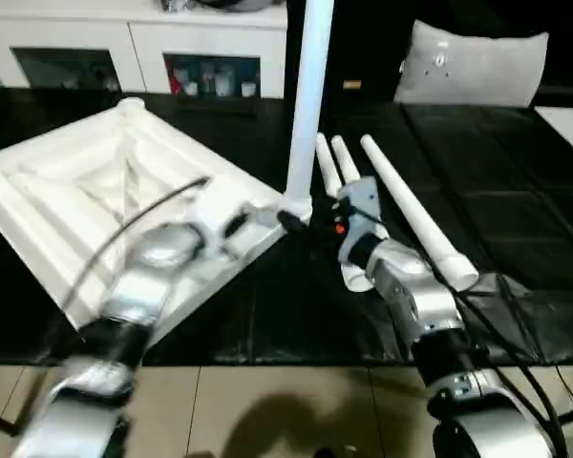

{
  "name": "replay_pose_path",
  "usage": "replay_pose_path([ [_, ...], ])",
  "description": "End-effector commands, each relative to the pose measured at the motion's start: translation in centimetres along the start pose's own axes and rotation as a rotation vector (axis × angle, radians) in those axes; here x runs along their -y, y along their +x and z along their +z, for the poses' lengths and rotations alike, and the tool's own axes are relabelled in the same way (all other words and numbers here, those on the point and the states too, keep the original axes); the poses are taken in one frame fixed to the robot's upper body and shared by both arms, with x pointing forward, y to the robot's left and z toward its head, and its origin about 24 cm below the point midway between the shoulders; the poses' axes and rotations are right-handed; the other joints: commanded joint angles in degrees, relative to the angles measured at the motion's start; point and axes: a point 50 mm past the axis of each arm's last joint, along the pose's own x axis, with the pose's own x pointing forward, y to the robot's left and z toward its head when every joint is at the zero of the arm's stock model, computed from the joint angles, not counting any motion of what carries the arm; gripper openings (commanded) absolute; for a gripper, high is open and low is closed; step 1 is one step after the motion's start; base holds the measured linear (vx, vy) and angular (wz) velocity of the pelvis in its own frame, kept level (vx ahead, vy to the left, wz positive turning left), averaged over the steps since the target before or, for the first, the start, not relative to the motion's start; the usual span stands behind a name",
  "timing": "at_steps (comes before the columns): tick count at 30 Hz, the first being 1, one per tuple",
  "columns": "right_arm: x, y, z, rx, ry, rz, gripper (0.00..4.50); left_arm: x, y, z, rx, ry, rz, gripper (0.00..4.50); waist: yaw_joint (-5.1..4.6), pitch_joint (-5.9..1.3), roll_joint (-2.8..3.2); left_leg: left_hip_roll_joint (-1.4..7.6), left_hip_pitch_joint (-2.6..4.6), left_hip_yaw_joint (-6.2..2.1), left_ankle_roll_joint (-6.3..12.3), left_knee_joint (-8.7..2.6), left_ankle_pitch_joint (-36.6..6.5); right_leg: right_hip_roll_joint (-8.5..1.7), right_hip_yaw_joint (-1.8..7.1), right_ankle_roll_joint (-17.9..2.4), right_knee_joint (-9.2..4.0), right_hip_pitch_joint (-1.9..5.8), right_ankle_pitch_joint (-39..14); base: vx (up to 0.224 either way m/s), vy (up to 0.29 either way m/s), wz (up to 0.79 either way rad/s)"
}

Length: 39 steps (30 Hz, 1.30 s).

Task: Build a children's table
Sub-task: Rotate table base

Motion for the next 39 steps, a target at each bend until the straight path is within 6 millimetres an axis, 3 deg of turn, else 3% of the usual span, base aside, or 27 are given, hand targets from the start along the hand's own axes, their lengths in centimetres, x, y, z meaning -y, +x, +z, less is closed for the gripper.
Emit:
replay_pose_path([
  [1, -0.6, 0.3, -0.9, -0.088, -0.026, 0.061, 4.5, -2.0, -1.7, 0.4, -0.016, 0.031, 0.058, 0.62, 0.1, -3.59, 0.95, 1.47, -0.06, -0.26, 1.86, -4.22, -9.9, -3.83, 3.34, -9.1, -3.7, 3.75, -15.9, 0.0, 0.0, 0.0],
  [2, -0.8, 0.6, -1.4, -0.132, -0.039, 0.085, 4.5, -3.5, -3.1, -0.1, -0.068, 0.055, 0.101, 0.52, 0.29, -3.56, 0.49, 1.62, 0.03, -0.38, 1.72, -4.3, -10.1, -4.06, 3.32, -9.5, -3.39, 3.72, -16.5, 0.0, 0.0, 0.0],
  [3, -0.8, 0.6, -1.4, -0.134, -0.04, 0.085, 4.5, -3.6, -3.2, -0.1, -0.07, 0.056, 0.103, 0.37, 0.21, -3.36, 0.92, 1.55, 0.12, -0.32, 1.43, -4.33, -10.6, -3.97, 3.41, -9.3, -3.69, 3.46, -17.3, 0.0, 0.0, 0.0],
  [4, -1.1, 0.9, -1.6, -0.158, -0.056, 0.097, 4.5, -5.5, -4.9, -0.9, -0.151, 0.108, 0.173, 0.37, 0.16, -3.36, 0.23, 1.61, -0.02, -0.48, 1.19, -4.44, -10.7, -4.1, 3.45, -9.1, -3.45, 3.66, -17.7, 0.0, 0.0, 0.0],
  [6, -1.2, 1.0, -1.7, -0.161, -0.061, 0.099, 4.5, -6.0, -5.5, -1.2, -0.178, 0.124, 0.198, 0.19, 0.11, -3.25, 0.53, 1.44, 0.18, -0.34, 1.07, -4.43, -10.9, -3.94, 3.52, -8.6, -3.72, 3.42, -18.2, 0.0, 0.0, 0.0],
  [7, -1.5, 1.2, -1.7, -0.171, -0.059, 0.11, 4.5, -6.9, -6.7, -1.7, -0.242, 0.151, 0.236, 0.12, 0.2, -3.36, 0.54, 1.6, 0.4, -0.38, 0.7, -4.43, -10.5, -3.93, 3.57, -9.0, -3.5, 3.33, -16.6, 0.0, 0.0, 0.0],
  [11, -1.9, 1.4, -2.1, -0.205, -0.07, 0.129, 4.5, -7.7, -8.6, -2.7, -0.347, 0.18, 0.263, 0.05, 0.18, -3.24, 0.67, 1.6, 0.31, -0.44, 0.25, -4.61, -10.4, -3.83, 3.65, -10.2, -3.09, 3.4, -13.3, 0.0, 0.0, 0.0],
  [12, -2.0, 1.6, -2.3, -0.217, -0.077, 0.132, 4.5, -7.7, -9.2, -3.1, -0.39, 0.187, 0.254, 0.05, 0.35, -3.38, 1.01, 1.65, 0.49, -0.47, -0.18, -4.49, -10.6, -4.08, 3.74, -10.6, -2.89, 3.38, -12.9, 0.0, 0.0, 0.0],
  [14, -2.1, 2.0, -2.2, -0.218, -0.077, 0.131, 4.5, -7.3, -9.6, -3.7, -0.427, 0.179, 0.213, 0.05, 0.22, -3.18, 0.74, 1.5, 0.33, -0.45, -0.21, -4.6, -11.6, -4.03, 3.72, -10.5, -3.23, 3.42, -14.2, 0.0, 0.0, 0.0],
  [15, -2.2, 2.1, -2.2, -0.218, -0.077, 0.13, 4.5, -7.1, -9.7, -3.8, -0.433, 0.176, 0.2, 0.05, 0.25, -3.17, 1.09, 1.51, 0.42, -0.51, -0.36, -4.6, -12.2, -4.05, 3.72, -10.6, -3.22, 3.35, -14.8, 0.0, 0.0, 0.0],
  [18, -2.2, 2.5, -2.1, -0.223, -0.086, 0.128, 4.5, -6.5, -9.7, -4.2, -0.453, 0.163, 0.151, 0.05, 0.24, -3.13, 0.93, 1.48, 0.5, -0.53, -0.66, -4.62, -13.4, -4.08, 3.75, -10.2, -3.52, 3.28, -16.4, 0.0, 0.0, 0.0],
  [26, -3.0, 3.5, -2.6, -0.267, -0.098, 0.144, 4.5, -3.4, -10.6, -6.2, -0.605, 0.182, -0.117, 0.05, -0.2, -3.24, 1.32, 1.5, 0.11, -0.76, -0.8, -4.65, -13.1, -4.13, 3.76, -11.5, -3.03, 3.56, -14.2, 0.0, 0.0, 0.0],
  [32, -3.5, 4.6, -2.3, -0.258, -0.11, 0.125, 4.5, 1.0, -9.5, -5.1, -0.431, 0.136, -0.476, 0.05, -0.11, -2.88, 1.14, 1.53, 0.55, -0.53, -1.56, -4.71, -14.8, -4.04, 3.89, -11.7, -3.3, 3.23, -15.9, 0.0, 0.0, 0.0],
  [34, -3.6, 4.8, -2.1, -0.251, -0.112, 0.128, 4.5, 1.8, -9.0, -4.6, -0.375, 0.109, -0.528, 0.05, 0.01, -2.84, 1.28, 1.41, 0.63, -0.58, -1.79, -4.76, -16.1, -4.07, 3.88, -10.9, -3.45, 3.34, -17.7, 0.0, 0.0, 0.0],
  [39, -3.7, 5.1, -1.7, -0.235, -0.116, 0.13, 4.5, 3.9, -7.6, -3.3, -0.246, 0.055, -0.652, 0.05, -0.31, -3.0, 0.93, 1.28, 0.42, -0.66, -1.76, -4.79, -15.7, -4.1, 3.98, -10.2, -3.38, 3.77, -18.2, 0.0, 0.0, 0.0],
])
